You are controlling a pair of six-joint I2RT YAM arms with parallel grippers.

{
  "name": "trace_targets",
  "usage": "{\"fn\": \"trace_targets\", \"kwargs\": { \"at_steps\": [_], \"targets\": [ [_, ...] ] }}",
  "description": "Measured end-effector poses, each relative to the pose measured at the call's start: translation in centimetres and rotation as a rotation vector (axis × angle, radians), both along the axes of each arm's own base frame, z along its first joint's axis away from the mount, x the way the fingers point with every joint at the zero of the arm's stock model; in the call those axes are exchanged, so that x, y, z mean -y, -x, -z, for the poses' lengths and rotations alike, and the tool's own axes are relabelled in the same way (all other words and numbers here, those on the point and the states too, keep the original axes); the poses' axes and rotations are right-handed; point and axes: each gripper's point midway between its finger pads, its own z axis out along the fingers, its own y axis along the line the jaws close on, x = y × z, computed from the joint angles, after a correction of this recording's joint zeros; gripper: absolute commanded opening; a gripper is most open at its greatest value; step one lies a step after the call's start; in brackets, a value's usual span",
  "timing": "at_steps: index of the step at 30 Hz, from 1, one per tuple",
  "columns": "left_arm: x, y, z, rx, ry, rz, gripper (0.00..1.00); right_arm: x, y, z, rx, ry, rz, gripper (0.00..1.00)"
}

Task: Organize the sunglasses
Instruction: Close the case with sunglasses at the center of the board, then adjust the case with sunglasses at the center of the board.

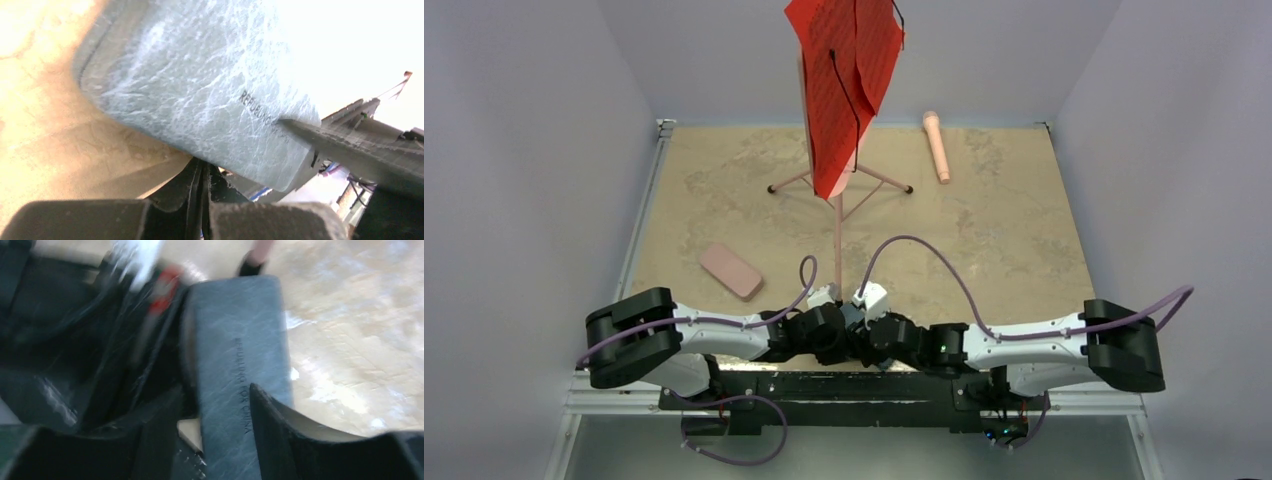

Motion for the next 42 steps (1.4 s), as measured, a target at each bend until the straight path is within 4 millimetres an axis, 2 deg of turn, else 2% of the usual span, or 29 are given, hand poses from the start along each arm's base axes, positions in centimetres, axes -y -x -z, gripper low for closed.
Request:
{"fn": "trace_targets", "kwargs": {
  "at_steps": [3,8,10,13,15,17,19,24,30,32,33,35,39,42],
  "targets": [
    [-0.3,-0.4,0.0,0.006,-0.009,-0.028,0.07,-0.8,2.6,0.2,-0.051,-0.004,-0.069,0.63],
    [-0.4,-0.2,0.0,0.004,-0.011,-0.023,0.06,-0.3,3.7,-0.3,-0.081,-0.027,-0.072,0.63],
    [-0.5,-0.7,0.0,0.02,-0.012,-0.044,0.07,-0.2,4.9,-0.6,-0.117,-0.061,-0.098,0.64],
    [-0.5,-1.6,-0.4,0.044,0.0,-0.076,0.15,-0.4,6.8,-1.7,-0.181,-0.125,-0.137,0.72],
    [-0.7,-1.9,-0.9,0.061,0.015,-0.091,0.18,0.0,7.1,-2.4,-0.204,-0.152,-0.119,0.82],
    [-1.0,-2.0,-1.5,0.075,0.029,-0.098,0.21,0.6,6.9,-2.5,-0.214,-0.155,-0.089,0.92],
    [-1.2,-2.0,-2.2,0.085,0.045,-0.101,0.23,1.5,6.5,-2.2,-0.216,-0.133,-0.046,0.97],
    [-2.1,-2.2,-4.0,0.12,0.073,-0.116,0.39,3.5,4.8,-0.6,-0.195,-0.017,0.035,0.99],
    [-5.2,-2.5,-5.0,0.166,0.044,-0.171,0.68,3.9,1.9,0.6,-0.162,0.12,0.079,0.99],
    [-6.3,-2.5,-5.3,0.181,0.036,-0.192,0.77,3.8,1.5,1.3,-0.157,0.172,0.056,0.99],
    [-6.8,-2.6,-5.4,0.19,0.032,-0.201,0.86,3.7,1.4,1.7,-0.155,0.194,0.045,0.99],
    [-7.7,-2.7,-5.6,0.202,0.024,-0.218,0.97,3.5,1.3,2.4,-0.164,0.23,0.02,0.99],
    [-8.7,-2.7,-5.3,0.207,-0.006,-0.237,1.0,3.0,1.0,3.2,-0.178,0.256,-0.006,0.92],
    [-9.2,-2.7,-4.8,0.201,-0.034,-0.245,1.0,2.7,0.7,3.4,-0.185,0.257,-0.008,0.81]
  ]
}}
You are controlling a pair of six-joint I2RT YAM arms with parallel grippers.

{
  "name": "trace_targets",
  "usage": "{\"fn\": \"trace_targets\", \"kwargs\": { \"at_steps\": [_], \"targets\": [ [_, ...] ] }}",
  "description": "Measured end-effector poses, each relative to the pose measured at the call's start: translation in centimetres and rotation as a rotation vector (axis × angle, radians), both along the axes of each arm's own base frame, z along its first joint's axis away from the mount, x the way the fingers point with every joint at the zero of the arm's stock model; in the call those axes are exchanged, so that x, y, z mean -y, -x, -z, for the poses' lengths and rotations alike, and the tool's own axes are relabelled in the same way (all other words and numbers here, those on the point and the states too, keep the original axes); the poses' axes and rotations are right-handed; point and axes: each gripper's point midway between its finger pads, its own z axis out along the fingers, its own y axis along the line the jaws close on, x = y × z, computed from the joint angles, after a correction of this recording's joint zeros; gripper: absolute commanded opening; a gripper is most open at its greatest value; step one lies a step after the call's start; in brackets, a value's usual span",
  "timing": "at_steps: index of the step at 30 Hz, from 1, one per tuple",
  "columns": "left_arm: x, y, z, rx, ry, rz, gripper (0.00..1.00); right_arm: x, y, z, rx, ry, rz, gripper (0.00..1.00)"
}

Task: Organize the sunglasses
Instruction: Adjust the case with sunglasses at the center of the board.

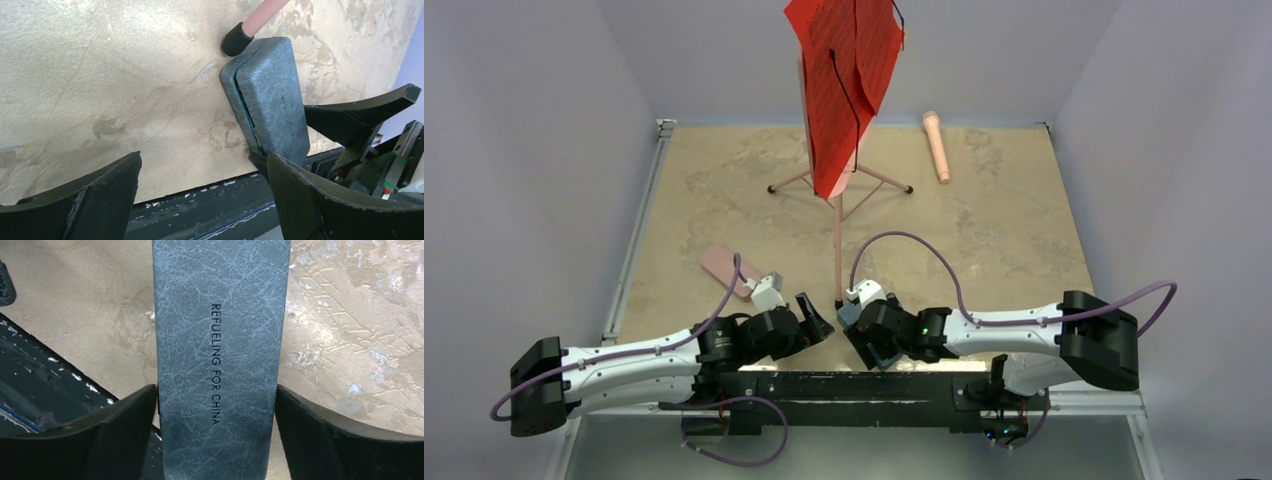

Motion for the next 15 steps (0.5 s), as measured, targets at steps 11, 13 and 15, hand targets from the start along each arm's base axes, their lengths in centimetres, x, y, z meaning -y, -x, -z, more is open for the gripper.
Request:
{"fn": "trace_targets", "kwargs": {
  "at_steps": [11,13,15],
  "targets": [
    [-0.5,0.0,1.1,-0.014,-0.051,-0.005,1.0,0.1,-0.9,0.2,-0.011,-0.01,0.03,0.04],
    [-0.5,0.1,1.2,-0.016,-0.057,-0.005,1.0,0.1,-0.9,0.2,-0.009,-0.007,0.025,0.22],
    [-0.6,0.1,1.4,-0.019,-0.064,-0.005,1.0,0.1,-0.9,0.2,-0.007,-0.003,0.021,0.6]
  ]
}}
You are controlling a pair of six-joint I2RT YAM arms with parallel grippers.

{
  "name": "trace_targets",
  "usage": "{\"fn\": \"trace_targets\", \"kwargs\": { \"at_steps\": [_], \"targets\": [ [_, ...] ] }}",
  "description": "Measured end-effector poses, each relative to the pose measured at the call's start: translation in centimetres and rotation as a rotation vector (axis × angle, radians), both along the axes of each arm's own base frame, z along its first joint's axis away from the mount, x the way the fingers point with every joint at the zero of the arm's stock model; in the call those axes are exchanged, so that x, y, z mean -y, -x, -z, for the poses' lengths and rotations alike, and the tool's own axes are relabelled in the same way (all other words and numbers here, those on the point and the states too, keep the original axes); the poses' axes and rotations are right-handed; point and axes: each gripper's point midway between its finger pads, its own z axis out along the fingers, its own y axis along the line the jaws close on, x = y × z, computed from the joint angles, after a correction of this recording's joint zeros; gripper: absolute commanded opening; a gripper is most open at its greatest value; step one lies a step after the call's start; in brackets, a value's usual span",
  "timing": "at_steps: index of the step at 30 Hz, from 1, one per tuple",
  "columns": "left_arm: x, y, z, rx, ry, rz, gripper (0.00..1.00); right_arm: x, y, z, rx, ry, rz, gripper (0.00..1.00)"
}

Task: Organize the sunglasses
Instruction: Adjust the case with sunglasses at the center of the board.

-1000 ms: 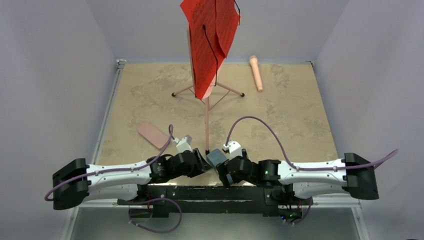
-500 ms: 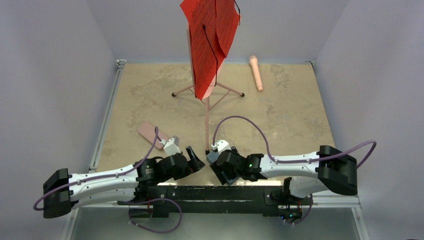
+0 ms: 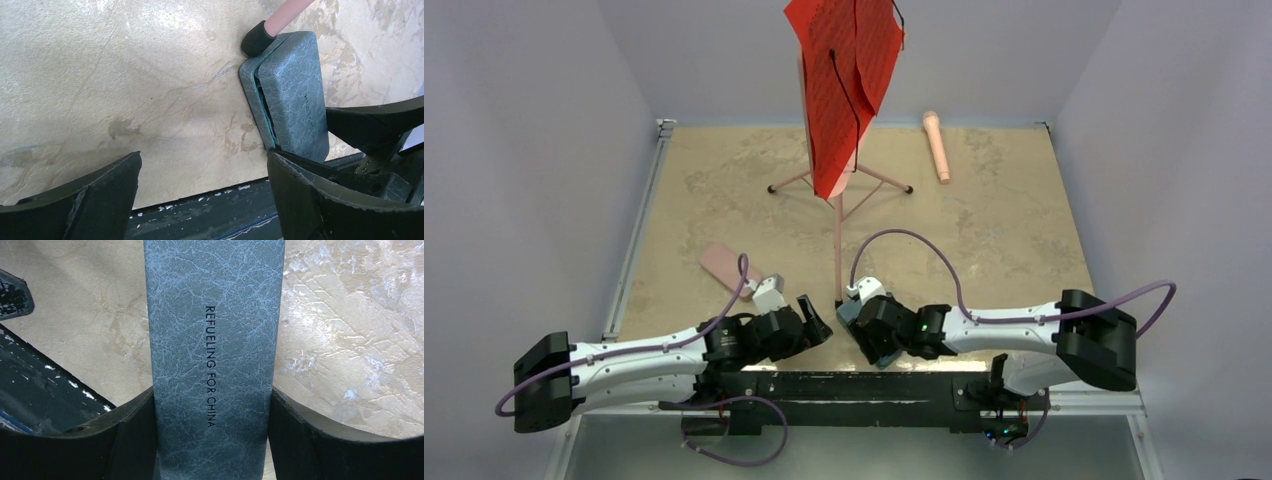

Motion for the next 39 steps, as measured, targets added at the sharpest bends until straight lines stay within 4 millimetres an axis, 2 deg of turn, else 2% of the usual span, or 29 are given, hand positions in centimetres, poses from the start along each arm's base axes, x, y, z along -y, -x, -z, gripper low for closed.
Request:
{"fn": "trace_targets", "kwargs": {
  "at_steps": [1,2,6,9,12,14,18,20,22,25,27,32,34,39],
  "targets": [
    [0.0,0.0,0.1,-0.001,-0.002,0.0,1.0,0.0,0.0,0.0,0.001,0.003,-0.003,0.85],
    [0.1,0.0,0.1,0.0,-0.001,0.0,1.0,0.0,0.0,0.0,0.002,0.004,-0.007,0.9],
    [0.6,-0.6,-0.1,0.007,0.019,-0.002,1.0,-0.5,0.3,-0.7,-0.004,-0.026,-0.045,0.93],
    [1.0,-1.5,-0.3,0.008,0.038,-0.012,1.0,-1.2,0.5,-2.8,0.013,-0.108,-0.066,0.95],
    [1.7,-2.6,-0.4,0.007,0.053,-0.012,1.0,-1.8,0.3,-5.3,0.046,-0.204,-0.064,0.91],
    [2.4,-3.2,-0.5,0.007,0.063,-0.006,1.0,-1.8,0.3,-6.0,0.057,-0.234,-0.06,0.89],
    [3.9,-4.1,-0.4,0.004,0.065,0.016,0.93,-1.0,0.2,-5.0,0.042,-0.209,-0.041,0.74],
    [4.7,-4.5,-0.2,0.001,0.06,0.028,0.81,-0.4,0.0,-3.7,0.022,-0.17,-0.016,0.66],
    [5.4,-4.8,0.0,-0.007,0.058,0.036,0.65,0.0,0.0,-2.3,-0.009,-0.138,0.012,0.58],
    [6.0,-5.0,0.7,-0.03,0.038,0.042,0.44,-0.2,-0.3,-1.7,-0.022,-0.137,0.045,0.47],
    [6.2,-4.8,1.7,-0.06,0.022,0.044,0.31,-0.2,-0.6,-1.5,-0.033,-0.145,0.075,0.45],
    [7.0,-5.0,1.8,-0.083,0.056,0.037,0.2,-0.2,-0.9,-1.3,-0.043,-0.166,0.129,0.45],
    [7.1,-5.2,1.8,-0.086,0.062,0.038,0.22,-0.1,-1.0,-1.2,-0.044,-0.168,0.146,0.5],
    [7.4,-5.1,1.6,-0.089,0.075,0.045,0.5,-0.3,-1.2,-1.4,-0.046,-0.186,0.183,0.8]
  ]
}}
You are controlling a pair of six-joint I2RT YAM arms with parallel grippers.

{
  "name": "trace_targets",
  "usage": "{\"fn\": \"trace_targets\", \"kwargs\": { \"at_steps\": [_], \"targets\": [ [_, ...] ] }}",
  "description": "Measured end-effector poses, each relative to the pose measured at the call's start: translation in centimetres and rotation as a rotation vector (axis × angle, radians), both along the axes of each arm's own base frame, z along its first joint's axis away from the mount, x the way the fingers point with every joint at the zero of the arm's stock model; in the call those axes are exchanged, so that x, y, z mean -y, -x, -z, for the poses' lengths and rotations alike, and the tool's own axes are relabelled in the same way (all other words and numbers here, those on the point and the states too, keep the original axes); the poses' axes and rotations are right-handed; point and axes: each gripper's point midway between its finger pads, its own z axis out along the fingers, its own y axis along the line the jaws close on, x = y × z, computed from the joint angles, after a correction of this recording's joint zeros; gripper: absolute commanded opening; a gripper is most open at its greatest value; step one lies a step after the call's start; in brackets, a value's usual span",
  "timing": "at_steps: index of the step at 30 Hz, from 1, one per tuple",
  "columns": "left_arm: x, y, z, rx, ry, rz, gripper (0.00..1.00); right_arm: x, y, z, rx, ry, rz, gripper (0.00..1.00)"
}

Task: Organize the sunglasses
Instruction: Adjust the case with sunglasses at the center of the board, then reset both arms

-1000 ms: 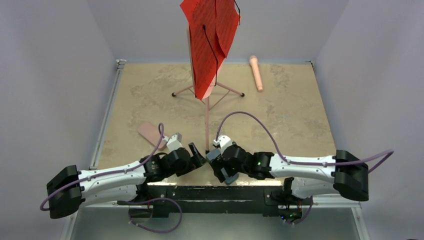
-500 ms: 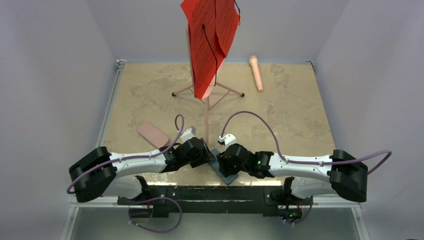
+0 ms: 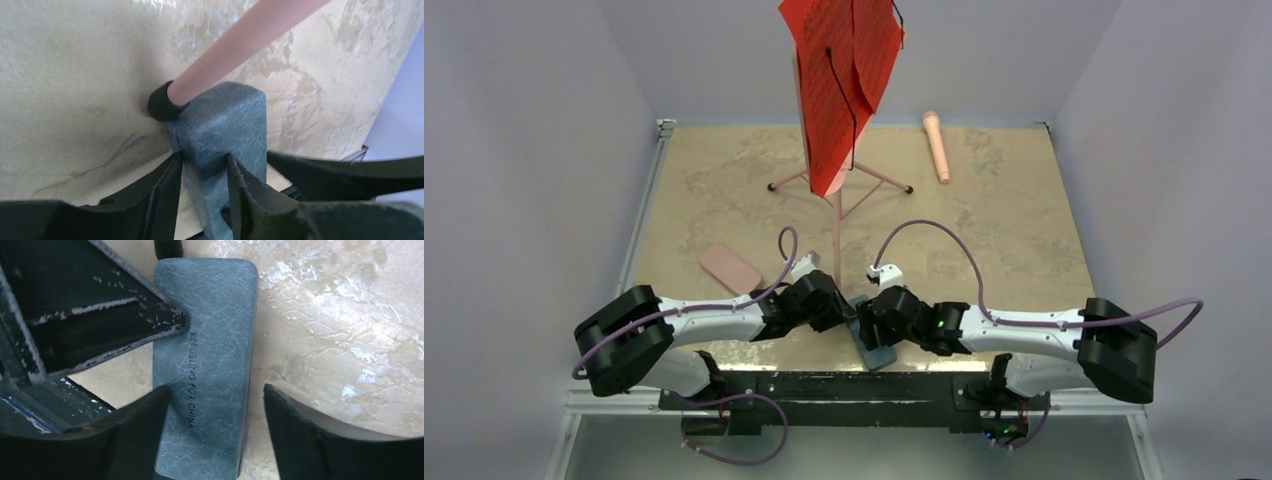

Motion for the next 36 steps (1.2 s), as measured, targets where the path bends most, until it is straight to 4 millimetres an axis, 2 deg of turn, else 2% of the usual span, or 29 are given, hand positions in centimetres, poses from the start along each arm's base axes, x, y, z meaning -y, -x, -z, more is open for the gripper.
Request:
{"fn": "trace_targets", "kwargs": {
  "at_steps": [2,3,4,5,7,10,11,13,15,16,18,20,24,26,27,29,36],
  "targets": [
    [0.3,0.0,-0.2,0.006,0.01,0.012,0.74,0.0,-0.2,-0.3,0.007,-0.007,0.016,0.88],
    [0.2,0.3,-0.1,0.004,0.0,0.027,0.92,0.4,-0.2,-0.4,0.008,-0.001,0.022,0.93],
    [0.0,0.7,-0.2,0.001,-0.009,0.041,0.99,0.7,-0.1,-0.6,0.007,0.003,0.026,0.94],
    [-0.3,1.0,-0.5,0.006,-0.016,0.054,1.0,1.2,0.1,-0.9,0.009,0.01,0.03,0.95],
    [-0.8,1.5,-2.4,0.038,-0.002,0.079,1.0,2.0,0.1,-2.2,0.024,0.002,0.045,0.97],
    [-1.5,1.3,-6.8,0.124,0.028,0.091,1.0,2.4,-0.9,-5.9,0.056,-0.082,0.086,0.98],
    [-1.9,1.1,-8.8,0.164,0.043,0.088,1.0,2.6,-1.7,-7.2,0.07,-0.116,0.115,0.99],
    [-3.1,0.6,-12.8,0.249,0.067,0.059,1.0,4.1,-4.6,-10.2,0.114,-0.186,0.226,0.99],
    [-5.1,0.0,-15.5,0.312,0.065,0.006,1.0,6.9,-7.5,-12.6,0.163,-0.227,0.363,0.99],
    [-6.9,-0.6,-16.6,0.347,0.057,-0.043,1.0,8.5,-8.8,-13.4,0.185,-0.243,0.427,0.99],
    [-10.1,-1.9,-17.1,0.383,0.018,-0.132,1.0,12.1,-10.9,-14.6,0.225,-0.267,0.549,0.99],
    [-13.9,-3.8,-16.7,0.406,-0.038,-0.246,1.0,16.1,-12.4,-15.3,0.266,-0.284,0.681,0.97],
    [-22.1,-7.0,-13.6,0.32,-0.141,-0.505,1.0,23.3,-13.4,-14.9,0.352,-0.296,0.905,0.98],
    [-25.4,-7.4,-12.4,0.265,-0.169,-0.617,1.0,25.1,-12.9,-13.9,0.377,-0.272,0.955,0.98],
    [-26.6,-7.2,-11.9,0.239,-0.182,-0.656,1.0,25.2,-12.6,-13.6,0.38,-0.265,0.955,0.98],
    [-27.4,-6.5,-11.8,0.226,-0.187,-0.681,1.0,25.3,-12.2,-13.7,0.399,-0.263,0.947,0.98],
    [-27.7,-5.1,-14.4,0.339,-0.155,-0.704,1.0,26.4,-11.4,-16.2,0.56,-0.299,0.963,0.96]
  ]
}}
